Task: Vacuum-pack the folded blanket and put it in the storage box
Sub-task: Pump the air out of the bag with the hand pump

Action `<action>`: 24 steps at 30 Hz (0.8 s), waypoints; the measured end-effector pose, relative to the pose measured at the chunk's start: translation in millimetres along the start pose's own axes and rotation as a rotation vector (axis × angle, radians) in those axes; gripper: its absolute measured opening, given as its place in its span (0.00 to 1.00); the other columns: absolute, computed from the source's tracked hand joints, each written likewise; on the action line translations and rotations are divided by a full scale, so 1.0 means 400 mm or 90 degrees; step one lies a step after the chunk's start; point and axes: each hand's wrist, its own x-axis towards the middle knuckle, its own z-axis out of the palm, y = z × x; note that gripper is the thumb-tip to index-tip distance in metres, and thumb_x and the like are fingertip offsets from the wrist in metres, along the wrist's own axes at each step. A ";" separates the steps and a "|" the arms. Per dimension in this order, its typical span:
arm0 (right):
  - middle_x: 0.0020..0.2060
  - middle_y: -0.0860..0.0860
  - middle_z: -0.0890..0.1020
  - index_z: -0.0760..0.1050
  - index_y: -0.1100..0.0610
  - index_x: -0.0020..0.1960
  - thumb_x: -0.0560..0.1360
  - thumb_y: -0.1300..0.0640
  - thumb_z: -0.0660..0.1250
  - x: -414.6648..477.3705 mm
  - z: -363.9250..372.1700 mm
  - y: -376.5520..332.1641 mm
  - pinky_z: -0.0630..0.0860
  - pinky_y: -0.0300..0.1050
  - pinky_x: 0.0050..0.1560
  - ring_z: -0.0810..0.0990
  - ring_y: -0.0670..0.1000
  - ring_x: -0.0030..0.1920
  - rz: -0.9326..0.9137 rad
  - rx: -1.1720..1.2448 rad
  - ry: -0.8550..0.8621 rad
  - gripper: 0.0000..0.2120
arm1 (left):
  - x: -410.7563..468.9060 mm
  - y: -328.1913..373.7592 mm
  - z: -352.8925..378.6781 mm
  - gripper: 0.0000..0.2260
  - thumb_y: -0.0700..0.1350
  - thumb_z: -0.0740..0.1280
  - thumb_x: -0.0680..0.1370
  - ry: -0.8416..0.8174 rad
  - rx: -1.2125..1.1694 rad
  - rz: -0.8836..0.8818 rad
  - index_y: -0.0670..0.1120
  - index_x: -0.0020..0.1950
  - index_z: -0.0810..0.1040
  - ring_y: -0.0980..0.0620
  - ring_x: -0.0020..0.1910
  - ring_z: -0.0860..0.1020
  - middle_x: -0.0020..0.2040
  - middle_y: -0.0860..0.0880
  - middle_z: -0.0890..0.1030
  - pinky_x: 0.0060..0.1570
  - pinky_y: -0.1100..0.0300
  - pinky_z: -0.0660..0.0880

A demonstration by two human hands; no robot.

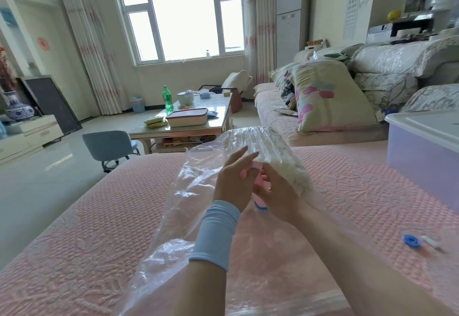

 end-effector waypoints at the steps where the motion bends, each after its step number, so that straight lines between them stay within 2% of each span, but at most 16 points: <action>1: 0.54 0.40 0.81 0.72 0.42 0.63 0.76 0.46 0.70 -0.001 -0.009 0.000 0.76 0.51 0.62 0.78 0.38 0.57 0.000 -0.001 0.005 0.17 | 0.005 -0.002 0.005 0.23 0.35 0.67 0.76 -0.023 -0.066 -0.026 0.54 0.68 0.75 0.58 0.61 0.75 0.68 0.58 0.73 0.56 0.74 0.71; 3: 0.55 0.42 0.82 0.72 0.46 0.64 0.77 0.50 0.71 -0.002 -0.026 -0.003 0.77 0.52 0.61 0.79 0.40 0.56 0.000 0.016 0.026 0.17 | 0.006 -0.004 0.012 0.30 0.30 0.66 0.75 -0.061 -0.256 -0.114 0.54 0.72 0.68 0.57 0.55 0.79 0.63 0.60 0.75 0.47 0.66 0.78; 5: 0.57 0.43 0.80 0.71 0.49 0.66 0.77 0.56 0.71 -0.004 -0.047 -0.009 0.78 0.54 0.60 0.80 0.45 0.58 0.003 0.033 0.063 0.20 | -0.001 -0.011 0.029 0.30 0.25 0.63 0.74 -0.088 -0.372 -0.181 0.49 0.70 0.65 0.54 0.57 0.78 0.64 0.51 0.74 0.42 0.63 0.78; 7: 0.57 0.42 0.78 0.67 0.50 0.67 0.76 0.61 0.69 -0.012 -0.069 -0.016 0.79 0.53 0.56 0.80 0.49 0.57 -0.001 0.059 0.110 0.22 | -0.009 -0.021 0.052 0.27 0.22 0.60 0.72 -0.127 -0.319 -0.186 0.46 0.65 0.67 0.48 0.64 0.75 0.65 0.43 0.74 0.47 0.60 0.77; 9: 0.56 0.45 0.78 0.63 0.47 0.66 0.77 0.54 0.68 -0.025 -0.091 -0.023 0.81 0.52 0.52 0.82 0.49 0.53 0.016 0.067 0.139 0.22 | -0.017 -0.031 0.081 0.26 0.28 0.63 0.71 -0.154 -0.169 -0.139 0.50 0.65 0.71 0.53 0.64 0.75 0.62 0.47 0.77 0.48 0.64 0.76; 12: 0.57 0.47 0.77 0.59 0.41 0.66 0.78 0.43 0.67 -0.047 -0.113 -0.037 0.78 0.49 0.49 0.81 0.47 0.51 0.033 -0.004 0.201 0.22 | -0.011 -0.031 0.111 0.26 0.40 0.74 0.69 -0.138 -0.044 -0.090 0.57 0.63 0.73 0.62 0.56 0.76 0.56 0.56 0.79 0.48 0.73 0.71; 14: 0.56 0.46 0.77 0.64 0.41 0.65 0.79 0.46 0.67 -0.050 -0.135 -0.052 0.76 0.46 0.47 0.80 0.47 0.49 -0.003 -0.081 0.256 0.18 | 0.001 -0.029 0.124 0.24 0.46 0.77 0.68 -0.114 -0.011 -0.062 0.61 0.60 0.75 0.65 0.51 0.76 0.54 0.59 0.79 0.46 0.78 0.68; 15: 0.55 0.46 0.77 0.69 0.42 0.63 0.79 0.50 0.67 -0.050 -0.144 -0.060 0.75 0.45 0.47 0.79 0.47 0.48 -0.036 -0.139 0.259 0.15 | 0.005 -0.030 0.129 0.23 0.47 0.77 0.67 -0.104 0.001 -0.053 0.61 0.59 0.77 0.65 0.49 0.76 0.53 0.59 0.79 0.46 0.77 0.69; 16: 0.54 0.47 0.77 0.73 0.45 0.61 0.79 0.53 0.67 -0.049 -0.150 -0.067 0.75 0.45 0.47 0.79 0.48 0.47 -0.066 -0.204 0.245 0.11 | 0.008 -0.030 0.133 0.21 0.48 0.78 0.67 -0.090 0.012 -0.042 0.60 0.58 0.78 0.64 0.48 0.75 0.53 0.59 0.79 0.48 0.75 0.69; 18: 0.52 0.50 0.76 0.79 0.52 0.57 0.79 0.57 0.66 -0.052 -0.157 -0.077 0.76 0.47 0.49 0.80 0.52 0.48 -0.080 -0.280 0.210 0.07 | 0.009 -0.035 0.142 0.19 0.48 0.78 0.67 -0.073 0.039 -0.017 0.57 0.57 0.79 0.65 0.45 0.73 0.49 0.61 0.78 0.47 0.80 0.66; 19: 0.51 0.52 0.76 0.80 0.55 0.55 0.80 0.58 0.65 -0.054 -0.158 -0.085 0.77 0.49 0.50 0.80 0.54 0.48 -0.074 -0.290 0.200 0.07 | 0.008 -0.037 0.147 0.19 0.49 0.77 0.68 -0.080 0.038 -0.019 0.57 0.57 0.79 0.65 0.43 0.73 0.46 0.61 0.78 0.45 0.81 0.66; 21: 0.50 0.52 0.76 0.79 0.57 0.52 0.80 0.60 0.64 -0.056 -0.163 -0.110 0.76 0.51 0.51 0.79 0.55 0.50 -0.099 -0.298 0.201 0.05 | 0.010 -0.035 0.158 0.17 0.47 0.76 0.69 -0.108 0.009 -0.044 0.57 0.55 0.77 0.62 0.41 0.77 0.42 0.62 0.79 0.46 0.77 0.70; 24: 0.48 0.51 0.77 0.77 0.58 0.49 0.79 0.65 0.62 -0.047 -0.196 -0.186 0.74 0.49 0.50 0.77 0.54 0.50 -0.272 -0.297 0.295 0.06 | 0.012 -0.048 0.155 0.19 0.48 0.75 0.67 -0.090 -0.002 -0.059 0.63 0.54 0.75 0.63 0.42 0.78 0.41 0.64 0.79 0.44 0.73 0.73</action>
